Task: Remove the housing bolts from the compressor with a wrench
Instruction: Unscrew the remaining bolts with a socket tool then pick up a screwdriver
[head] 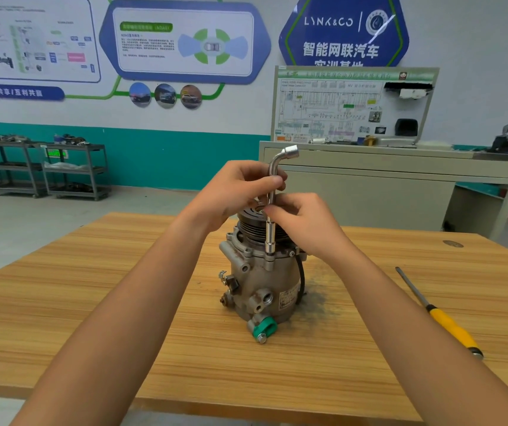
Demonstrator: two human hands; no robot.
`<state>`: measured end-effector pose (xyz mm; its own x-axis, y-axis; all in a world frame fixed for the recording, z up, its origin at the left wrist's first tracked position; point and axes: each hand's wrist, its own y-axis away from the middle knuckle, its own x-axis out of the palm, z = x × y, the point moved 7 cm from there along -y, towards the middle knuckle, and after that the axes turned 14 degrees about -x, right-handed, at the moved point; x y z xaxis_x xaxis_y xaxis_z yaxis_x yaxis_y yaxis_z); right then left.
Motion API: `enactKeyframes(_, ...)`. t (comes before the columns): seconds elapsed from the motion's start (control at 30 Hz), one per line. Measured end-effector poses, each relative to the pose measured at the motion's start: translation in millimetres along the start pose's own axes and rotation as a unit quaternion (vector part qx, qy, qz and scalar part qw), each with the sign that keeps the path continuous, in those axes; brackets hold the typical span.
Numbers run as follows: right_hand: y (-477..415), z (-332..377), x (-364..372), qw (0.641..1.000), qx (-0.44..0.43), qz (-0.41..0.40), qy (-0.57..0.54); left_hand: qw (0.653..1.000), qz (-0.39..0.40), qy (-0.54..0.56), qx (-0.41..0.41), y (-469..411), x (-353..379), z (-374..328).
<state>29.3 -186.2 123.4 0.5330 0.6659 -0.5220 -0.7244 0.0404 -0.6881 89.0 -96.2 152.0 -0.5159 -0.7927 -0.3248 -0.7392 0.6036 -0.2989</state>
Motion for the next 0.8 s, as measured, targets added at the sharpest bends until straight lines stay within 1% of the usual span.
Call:
enactKeyframes(0.07, 1, 4, -1, 1.0, -0.01, -0.024, 0.014, 0.999, -0.035, 0.005, -0.001, 0, -1, 0)
enactKeyframes(0.13, 1, 11, -4, 0.996, -0.039, -0.062, 0.057, 0.997, -0.081, 0.01, 0.018, -1, -1, -1)
enactKeyframes(0.2, -1, 16, -6, 0.992, -0.054, -0.08, 0.084, 0.994, -0.105, 0.021, 0.023, -2, -2, 0)
enactKeyframes(0.27, -3, 16, -6, 0.991, -0.055, -0.077, 0.096, 0.995, -0.096, 0.03, 0.016, -2, -2, 2)
enactKeyframes(0.33, -3, 14, -5, 0.991, -0.05, -0.075, 0.099, 0.997, -0.068, 0.048, 0.002, 0, -1, 3)
enactKeyframes(0.4, -1, 11, -7, 0.991, -0.041, -0.087, 0.09, 0.997, -0.043, 0.07, -0.004, 4, -3, 4)
enactKeyframes(0.43, 0, 10, -8, 0.991, -0.039, -0.097, 0.084, 0.996, -0.044, 0.079, -0.004, 7, -6, 5)
enactKeyframes(0.47, 1, 10, -11, 0.99, -0.039, -0.109, 0.076, 0.994, -0.061, 0.087, -0.002, 12, -11, 10)
enactKeyframes(0.53, 2, 12, -19, 0.989, -0.039, -0.137, 0.051, 0.988, -0.128, 0.086, -0.002, 28, -25, 25)
enactKeyframes(0.57, 2, 13, -25, 0.986, -0.041, -0.154, 0.038, 0.985, -0.157, 0.07, -0.006, 37, -29, 35)
enactKeyframes(0.6, 2, 15, -32, 0.984, -0.044, -0.171, 0.027, 0.984, -0.17, 0.04, -0.015, 46, -28, 47)
enactKeyframes(0.7, 0, 22, -48, 0.979, -0.053, -0.199, 0.009, 0.984, -0.138, -0.096, -0.057, 56, -1, 78)
enactKeyframes(0.73, 0, 24, -51, 0.978, -0.054, -0.202, 0.007, 0.978, -0.137, -0.145, -0.065, 55, 9, 84)
enactKeyframes(0.8, 3, 23, -52, 0.977, -0.049, -0.205, 0.001, 0.957, -0.182, -0.219, -0.061, 53, 19, 89)
